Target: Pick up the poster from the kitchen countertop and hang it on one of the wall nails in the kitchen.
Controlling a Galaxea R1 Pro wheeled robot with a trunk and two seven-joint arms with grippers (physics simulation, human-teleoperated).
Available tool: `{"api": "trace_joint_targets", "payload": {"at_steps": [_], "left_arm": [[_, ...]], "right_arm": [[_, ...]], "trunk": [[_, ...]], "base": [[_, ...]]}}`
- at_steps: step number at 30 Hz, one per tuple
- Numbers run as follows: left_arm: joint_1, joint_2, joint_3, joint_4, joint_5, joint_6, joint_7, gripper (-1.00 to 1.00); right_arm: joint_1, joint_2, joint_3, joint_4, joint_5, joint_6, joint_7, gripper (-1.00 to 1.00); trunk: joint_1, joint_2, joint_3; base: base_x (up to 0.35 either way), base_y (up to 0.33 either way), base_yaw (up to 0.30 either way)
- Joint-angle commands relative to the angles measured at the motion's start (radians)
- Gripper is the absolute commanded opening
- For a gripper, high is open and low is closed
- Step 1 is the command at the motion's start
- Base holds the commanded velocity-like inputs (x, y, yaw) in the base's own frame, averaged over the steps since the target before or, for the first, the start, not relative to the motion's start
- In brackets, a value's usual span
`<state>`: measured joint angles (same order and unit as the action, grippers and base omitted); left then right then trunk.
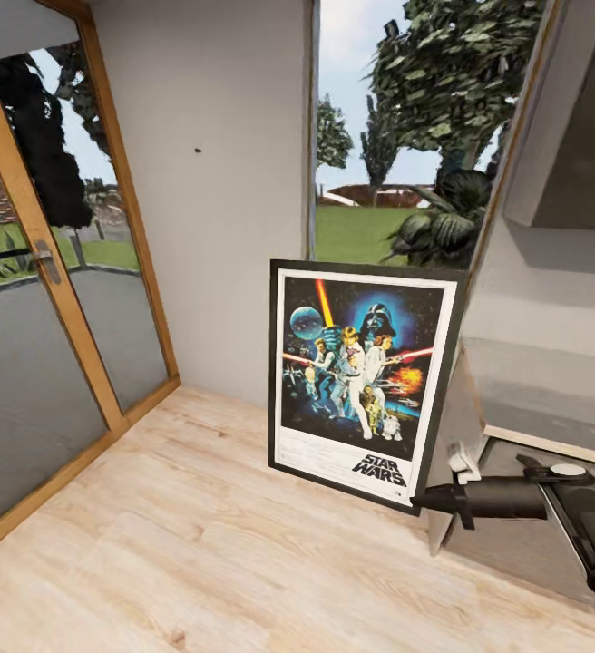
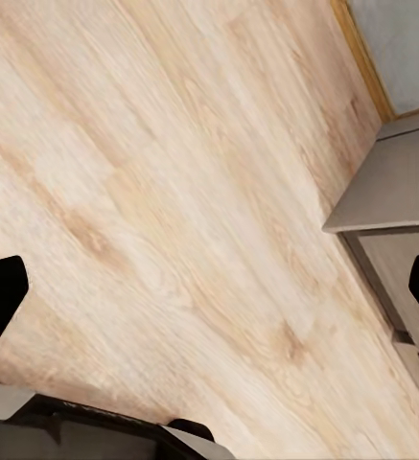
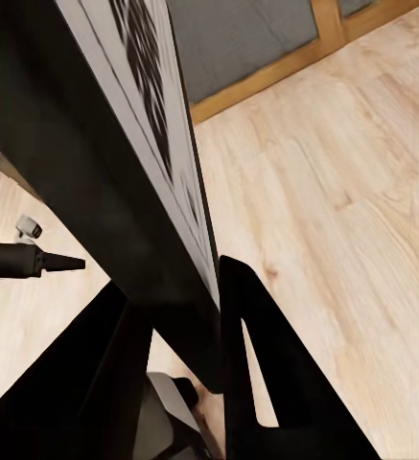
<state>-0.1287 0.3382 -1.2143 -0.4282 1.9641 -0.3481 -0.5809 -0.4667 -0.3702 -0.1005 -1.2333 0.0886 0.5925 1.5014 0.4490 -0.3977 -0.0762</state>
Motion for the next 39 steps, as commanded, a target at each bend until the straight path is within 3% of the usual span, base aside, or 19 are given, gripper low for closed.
{"api": "trace_joint_targets", "payload": {"at_steps": [1, 39], "left_arm": [[-0.002, 0.001, -0.008, -0.001, 0.01, -0.005, -0.002, 1.0], [-0.002, 0.001, -0.008, -0.001, 0.008, -0.005, -0.002, 1.0]], "right_arm": [[-0.001, 0.0, -0.002, -0.002, 0.008, 0.012, 0.008, -1.0], [-0.001, 0.0, -0.002, -0.002, 0.008, 0.012, 0.008, -1.0]], "trunk": [[0.001, -0.002, -0.002], [0.001, -0.002, -0.002]], "base": [[0.201, 0.303, 0.03], [0.23, 0.294, 0.001]]}}
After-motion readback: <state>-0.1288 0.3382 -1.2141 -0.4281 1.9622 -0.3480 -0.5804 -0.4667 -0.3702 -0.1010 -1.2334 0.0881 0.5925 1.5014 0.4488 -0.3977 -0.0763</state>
